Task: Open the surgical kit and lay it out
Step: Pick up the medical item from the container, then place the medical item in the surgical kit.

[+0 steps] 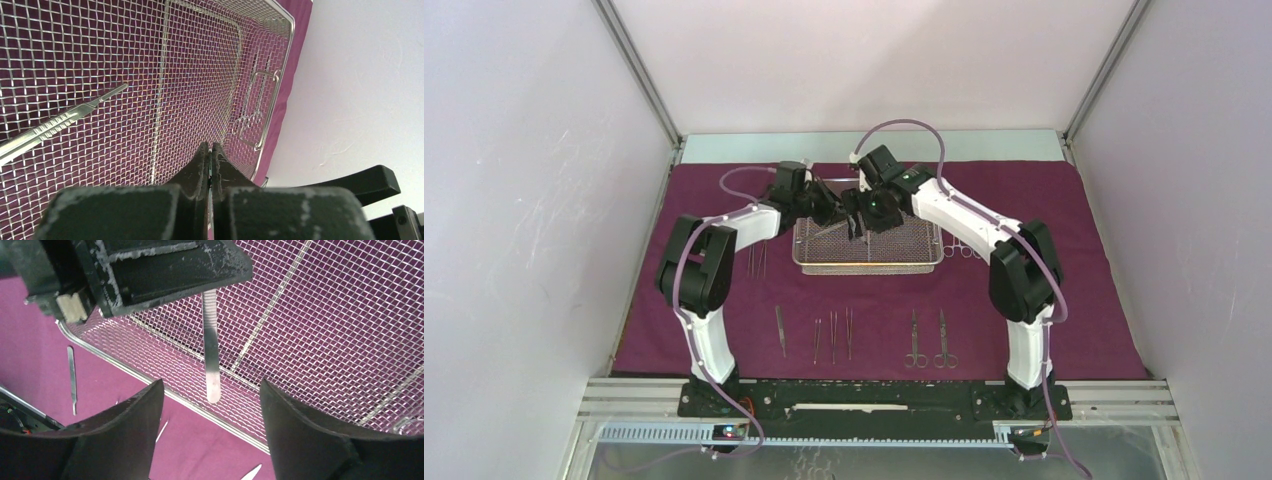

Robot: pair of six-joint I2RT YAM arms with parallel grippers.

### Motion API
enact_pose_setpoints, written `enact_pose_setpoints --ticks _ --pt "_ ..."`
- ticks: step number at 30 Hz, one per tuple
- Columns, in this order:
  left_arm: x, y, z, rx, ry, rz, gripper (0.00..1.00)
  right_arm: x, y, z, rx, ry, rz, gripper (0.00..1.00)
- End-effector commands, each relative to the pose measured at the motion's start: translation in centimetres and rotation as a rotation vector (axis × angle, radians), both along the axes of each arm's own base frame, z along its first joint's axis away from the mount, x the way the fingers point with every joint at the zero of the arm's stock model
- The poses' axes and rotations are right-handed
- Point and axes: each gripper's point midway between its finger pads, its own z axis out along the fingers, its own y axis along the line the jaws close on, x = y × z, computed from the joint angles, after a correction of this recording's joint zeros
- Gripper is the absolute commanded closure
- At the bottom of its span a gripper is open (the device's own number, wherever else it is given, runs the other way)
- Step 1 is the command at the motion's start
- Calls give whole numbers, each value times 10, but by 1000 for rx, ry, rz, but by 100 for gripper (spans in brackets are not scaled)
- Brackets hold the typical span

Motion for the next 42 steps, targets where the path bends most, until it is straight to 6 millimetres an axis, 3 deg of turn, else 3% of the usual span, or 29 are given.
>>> enact_pose_setpoints --ticks 1,7,12,23,33,42 --pt "10 -6 47 -2 -141 -60 100 2 -2 47 64 -100 -15 18" --pt "1 4 62 58 -193 -75 100 2 -13 67 82 -155 -36 9" --pt "-18 18 68 124 -209 -93 100 3 -23 78 119 -185 -54 5" --pt "-91 63 74 263 -254 -132 100 3 -40 89 175 -229 -66 1" --pt "-166 97 46 335 -190 -124 100 -1 -51 93 217 -242 -64 1" --pt "-203 121 11 410 -108 -92 100 -5 -49 100 262 -236 -47 1"
